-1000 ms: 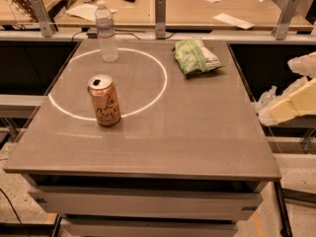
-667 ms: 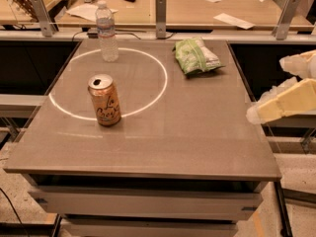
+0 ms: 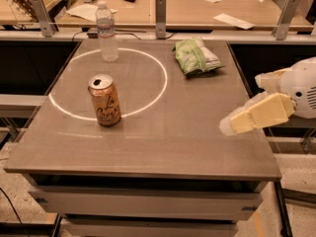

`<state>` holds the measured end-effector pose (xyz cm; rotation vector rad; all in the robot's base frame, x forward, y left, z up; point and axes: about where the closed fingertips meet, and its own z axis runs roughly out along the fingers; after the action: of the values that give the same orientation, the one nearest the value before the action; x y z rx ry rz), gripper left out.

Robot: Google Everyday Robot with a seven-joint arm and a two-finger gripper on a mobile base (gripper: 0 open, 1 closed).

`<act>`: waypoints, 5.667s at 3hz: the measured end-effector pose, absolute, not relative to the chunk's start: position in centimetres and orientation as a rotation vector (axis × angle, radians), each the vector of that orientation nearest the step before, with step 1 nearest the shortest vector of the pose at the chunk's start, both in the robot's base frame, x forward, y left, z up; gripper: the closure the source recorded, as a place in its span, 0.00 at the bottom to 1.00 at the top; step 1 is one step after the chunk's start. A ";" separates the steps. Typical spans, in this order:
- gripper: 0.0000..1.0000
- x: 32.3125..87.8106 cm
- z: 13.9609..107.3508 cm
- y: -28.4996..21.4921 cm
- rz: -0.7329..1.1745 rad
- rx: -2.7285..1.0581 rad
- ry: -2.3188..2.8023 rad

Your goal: Move water bottle near green jalapeno chip bag

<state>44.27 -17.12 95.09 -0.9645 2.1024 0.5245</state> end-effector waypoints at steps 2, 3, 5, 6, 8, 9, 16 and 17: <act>0.00 44.3 94.5 -16.1 0.497 -0.911 2.126; 0.00 43.9 93.1 -14.5 0.430 -0.775 2.165; 0.00 46.9 90.9 -12.7 0.338 -0.529 2.102; 0.00 49.1 90.4 -13.4 0.300 -0.523 2.055; 0.00 52.3 90.0 -13.7 0.238 -0.579 1.955; 0.00 53.9 91.4 -12.5 0.227 -0.601 1.869; 0.00 67.7 92.0 3.1 0.409 -0.620 1.552; 0.00 69.9 91.9 5.1 0.460 -0.597 1.518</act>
Offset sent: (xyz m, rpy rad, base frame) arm 0.0005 0.0295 -0.0240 -0.0096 0.0183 -0.1705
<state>69.87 5.12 91.94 -0.5971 1.5184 0.4601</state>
